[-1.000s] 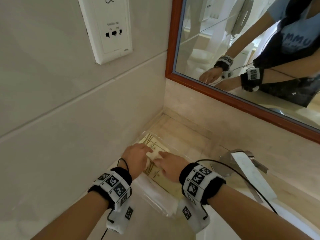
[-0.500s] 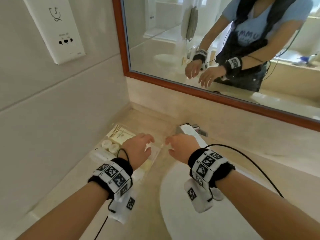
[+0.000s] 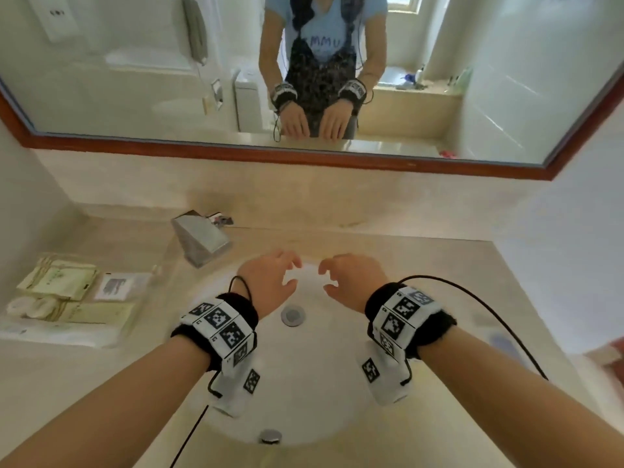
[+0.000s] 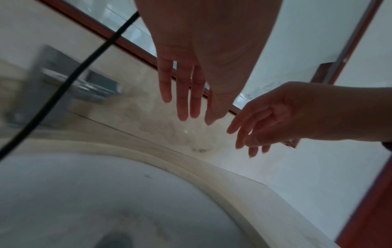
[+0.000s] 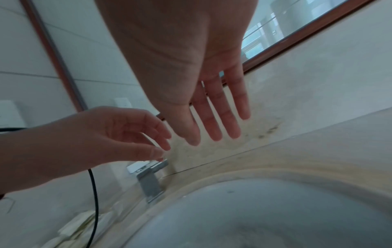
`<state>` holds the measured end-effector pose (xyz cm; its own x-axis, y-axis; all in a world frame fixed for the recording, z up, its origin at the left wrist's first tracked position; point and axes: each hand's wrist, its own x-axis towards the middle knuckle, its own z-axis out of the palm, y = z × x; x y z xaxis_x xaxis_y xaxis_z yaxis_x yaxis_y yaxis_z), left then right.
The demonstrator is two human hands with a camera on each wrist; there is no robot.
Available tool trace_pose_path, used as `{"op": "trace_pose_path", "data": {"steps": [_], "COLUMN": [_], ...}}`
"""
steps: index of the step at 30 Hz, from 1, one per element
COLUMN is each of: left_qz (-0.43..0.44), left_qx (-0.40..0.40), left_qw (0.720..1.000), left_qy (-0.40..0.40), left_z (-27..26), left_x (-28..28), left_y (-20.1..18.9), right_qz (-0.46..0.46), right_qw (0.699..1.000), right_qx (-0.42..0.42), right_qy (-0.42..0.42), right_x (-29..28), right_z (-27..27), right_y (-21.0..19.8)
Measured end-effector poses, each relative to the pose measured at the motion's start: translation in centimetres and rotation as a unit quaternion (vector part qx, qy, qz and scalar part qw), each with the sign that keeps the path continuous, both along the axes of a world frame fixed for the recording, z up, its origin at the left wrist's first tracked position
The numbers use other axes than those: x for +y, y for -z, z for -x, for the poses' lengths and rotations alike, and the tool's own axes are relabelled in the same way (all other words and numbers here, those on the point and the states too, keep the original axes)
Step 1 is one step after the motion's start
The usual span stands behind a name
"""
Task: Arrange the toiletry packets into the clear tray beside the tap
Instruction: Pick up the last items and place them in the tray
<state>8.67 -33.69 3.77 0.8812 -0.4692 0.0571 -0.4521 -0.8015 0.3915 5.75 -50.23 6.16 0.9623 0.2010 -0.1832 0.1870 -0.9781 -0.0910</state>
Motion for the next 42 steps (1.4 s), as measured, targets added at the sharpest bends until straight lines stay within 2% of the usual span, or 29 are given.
{"op": "trace_pose_path", "data": {"steps": [9, 15, 19, 24, 26, 30, 34, 38, 42], "left_qz": [-0.020, -0.055, -0.089, -0.173, -0.202, -0.238, -0.252, -0.200, -0.136], "left_qx": [0.050, 0.059, 0.076, 0.102, 0.098, 0.060, 0.054, 0.106, 0.108], "left_qw": [0.985, 0.967, 0.944, 0.892, 0.884, 0.884, 0.901, 0.926, 0.948], "left_qy": [0.162, 0.242, 0.309, 0.405, 0.410, 0.397, 0.349, 0.301, 0.266], "left_z": [3.7, 6.5, 8.0, 8.9, 9.0, 8.7, 8.1, 7.4, 6.2], "left_x": [-16.0, -23.4, -26.6, -28.6, -28.9, -29.2, -29.2, -28.4, -26.8], "left_y": [3.0, 5.2, 6.7, 8.8, 9.3, 9.5, 9.2, 8.8, 8.3], "right_qz": [0.006, 0.000, -0.005, 0.011, 0.012, 0.000, 0.000, -0.009, 0.020], "right_qw": [0.986, 0.967, 0.955, 0.932, 0.928, 0.925, 0.925, 0.916, 0.922], "right_qx": [0.046, 0.065, 0.070, 0.108, 0.115, 0.113, 0.110, 0.118, 0.127], "right_qy": [0.162, 0.245, 0.289, 0.345, 0.355, 0.362, 0.363, 0.383, 0.364], "right_x": [-13.9, -20.1, -22.8, -24.7, -25.0, -25.2, -24.8, -24.5, -24.2], "right_z": [8.6, 13.6, 15.9, 17.3, 17.3, 16.9, 16.0, 15.1, 14.1], "right_y": [3.2, 5.3, 7.1, 9.4, 10.0, 11.1, 11.6, 11.6, 11.1]}}
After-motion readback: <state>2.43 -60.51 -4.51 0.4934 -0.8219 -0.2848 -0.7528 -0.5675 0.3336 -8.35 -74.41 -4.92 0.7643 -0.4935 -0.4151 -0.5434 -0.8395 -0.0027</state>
